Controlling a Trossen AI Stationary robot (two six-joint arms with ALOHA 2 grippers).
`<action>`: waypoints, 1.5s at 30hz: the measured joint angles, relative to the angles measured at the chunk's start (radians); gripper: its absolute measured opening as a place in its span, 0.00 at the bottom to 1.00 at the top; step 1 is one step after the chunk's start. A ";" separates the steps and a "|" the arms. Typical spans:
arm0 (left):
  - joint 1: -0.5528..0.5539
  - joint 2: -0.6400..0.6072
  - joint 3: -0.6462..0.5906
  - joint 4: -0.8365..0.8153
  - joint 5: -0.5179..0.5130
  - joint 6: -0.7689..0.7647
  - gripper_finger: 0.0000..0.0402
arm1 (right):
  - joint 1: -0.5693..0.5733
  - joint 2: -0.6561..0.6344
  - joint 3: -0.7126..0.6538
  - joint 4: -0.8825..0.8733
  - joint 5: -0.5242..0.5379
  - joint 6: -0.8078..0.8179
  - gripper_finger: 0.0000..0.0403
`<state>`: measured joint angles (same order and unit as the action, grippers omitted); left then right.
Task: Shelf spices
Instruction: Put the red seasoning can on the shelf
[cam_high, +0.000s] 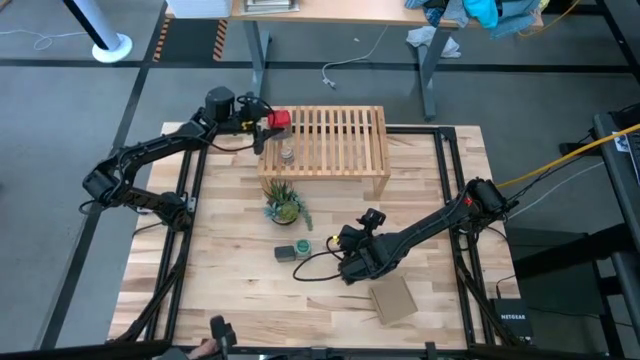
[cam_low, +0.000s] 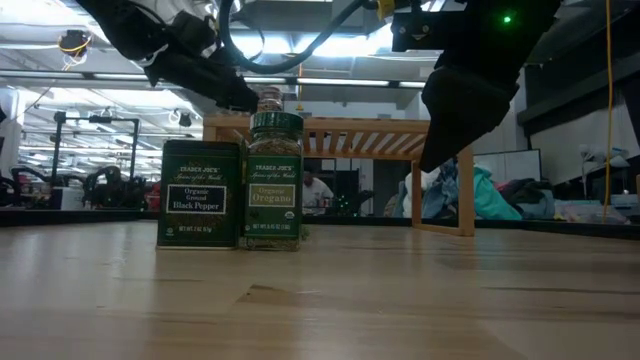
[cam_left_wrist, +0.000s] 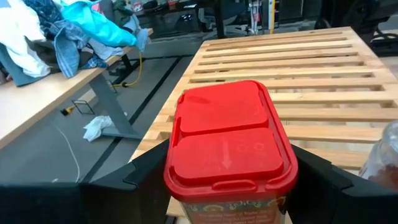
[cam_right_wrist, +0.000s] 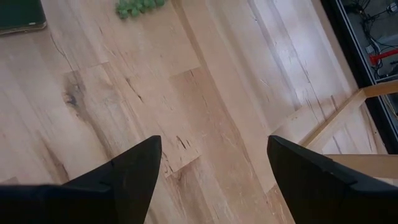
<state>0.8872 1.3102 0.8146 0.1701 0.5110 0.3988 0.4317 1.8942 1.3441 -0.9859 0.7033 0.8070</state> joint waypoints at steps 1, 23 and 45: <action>-0.004 0.000 0.000 0.007 0.000 0.000 0.60 | 0.000 0.000 0.000 0.000 0.000 0.000 0.74; -0.022 0.000 -0.001 0.065 -0.047 -0.052 0.60 | 0.000 0.000 0.000 0.000 -0.001 0.000 0.74; -0.072 0.000 -0.001 0.068 -0.040 -0.029 0.60 | 0.000 0.000 0.000 -0.001 -0.016 -0.001 0.74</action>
<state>0.8157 1.3106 0.8139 0.2386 0.4713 0.3700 0.4320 1.8942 1.3441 -0.9867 0.6876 0.8064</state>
